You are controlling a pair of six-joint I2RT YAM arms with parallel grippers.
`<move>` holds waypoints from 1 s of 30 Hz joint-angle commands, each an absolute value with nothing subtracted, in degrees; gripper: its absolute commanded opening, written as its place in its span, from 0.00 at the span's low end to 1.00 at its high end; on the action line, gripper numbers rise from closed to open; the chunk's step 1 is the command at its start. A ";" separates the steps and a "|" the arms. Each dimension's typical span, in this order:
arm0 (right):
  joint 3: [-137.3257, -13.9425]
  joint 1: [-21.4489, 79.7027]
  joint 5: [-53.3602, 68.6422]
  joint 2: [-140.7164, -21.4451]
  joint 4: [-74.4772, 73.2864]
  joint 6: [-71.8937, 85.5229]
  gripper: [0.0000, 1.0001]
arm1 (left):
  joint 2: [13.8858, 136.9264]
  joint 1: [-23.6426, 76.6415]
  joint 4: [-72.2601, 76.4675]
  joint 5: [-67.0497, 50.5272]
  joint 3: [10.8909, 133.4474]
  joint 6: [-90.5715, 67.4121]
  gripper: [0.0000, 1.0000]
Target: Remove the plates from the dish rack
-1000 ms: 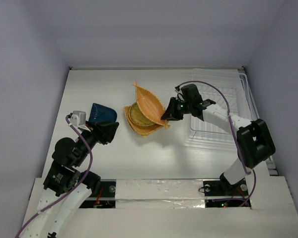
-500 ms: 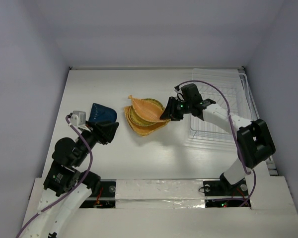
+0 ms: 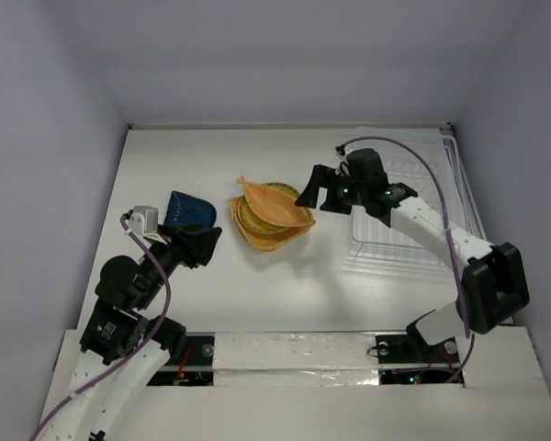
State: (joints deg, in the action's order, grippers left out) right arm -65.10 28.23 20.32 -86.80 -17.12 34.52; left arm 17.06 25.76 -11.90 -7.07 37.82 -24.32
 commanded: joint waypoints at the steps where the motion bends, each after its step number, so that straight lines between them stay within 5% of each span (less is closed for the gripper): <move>1: -66.53 28.74 12.68 -79.11 -14.68 32.26 1.00 | 17.14 25.40 -9.49 -7.73 37.53 -24.17 0.55; 9: -60.92 28.74 8.09 -60.93 -8.89 32.78 1.00 | 16.17 25.40 -9.67 -6.24 38.23 -23.91 0.75; 11: -57.51 28.74 7.56 -52.44 -6.61 32.09 0.58 | 16.35 25.40 -9.84 -5.28 38.32 -23.82 0.79; 13: -55.29 28.74 8.34 -46.52 -5.80 30.94 0.00 | 17.22 25.40 -9.84 -5.01 38.41 -23.91 0.80; 16: -51.34 28.74 10.19 -36.24 -5.71 29.88 0.00 | 18.98 25.40 -10.11 -4.75 38.76 -23.56 0.82; 19: -46.51 28.74 8.80 -27.00 -5.80 30.32 0.00 | 20.38 25.40 -10.28 -4.57 39.90 -22.33 0.82; 22: -44.04 28.74 5.73 -19.37 -8.95 29.45 0.43 | 22.58 25.40 -12.82 -1.43 45.07 -19.00 0.84; 25: -45.52 28.74 1.34 -14.52 -16.50 27.95 0.71 | 23.82 25.40 -16.17 2.71 51.75 -16.27 0.84; 27: -46.31 28.74 -0.87 -12.40 -20.98 27.60 0.98 | 23.82 25.40 -16.52 2.81 54.48 -15.91 0.84; 30: -46.50 28.74 -5.00 -8.10 -24.68 27.68 1.00 | 23.91 25.40 -16.26 3.07 55.63 -17.22 0.84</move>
